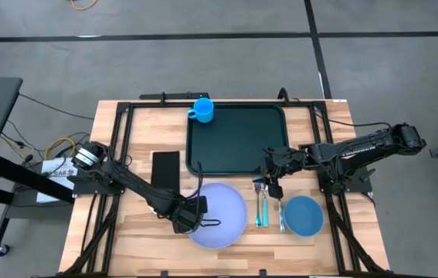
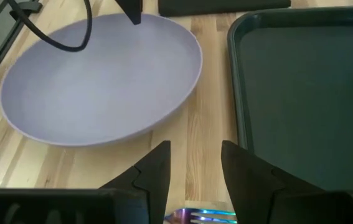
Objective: Set up tray
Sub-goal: Put the purple plate on the black tray
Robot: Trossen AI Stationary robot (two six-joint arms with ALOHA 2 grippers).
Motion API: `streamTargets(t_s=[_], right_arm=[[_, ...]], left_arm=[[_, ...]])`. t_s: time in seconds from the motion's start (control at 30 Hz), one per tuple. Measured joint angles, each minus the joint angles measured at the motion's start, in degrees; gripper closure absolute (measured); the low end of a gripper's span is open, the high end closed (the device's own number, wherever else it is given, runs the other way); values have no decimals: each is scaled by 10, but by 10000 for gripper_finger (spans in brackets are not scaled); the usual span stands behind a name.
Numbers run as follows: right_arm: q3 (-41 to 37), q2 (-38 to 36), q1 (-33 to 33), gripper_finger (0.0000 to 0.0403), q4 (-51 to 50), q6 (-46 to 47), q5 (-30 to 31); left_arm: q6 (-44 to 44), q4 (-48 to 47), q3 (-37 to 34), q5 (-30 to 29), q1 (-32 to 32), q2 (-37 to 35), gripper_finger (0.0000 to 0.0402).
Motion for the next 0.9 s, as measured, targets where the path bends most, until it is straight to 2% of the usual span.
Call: streamTargets(t_s=[0.9], right_arm=[[0,0,0,269,0,-5,0]], left_arm=[[-14,-26,16,-18,-2,0,230]])
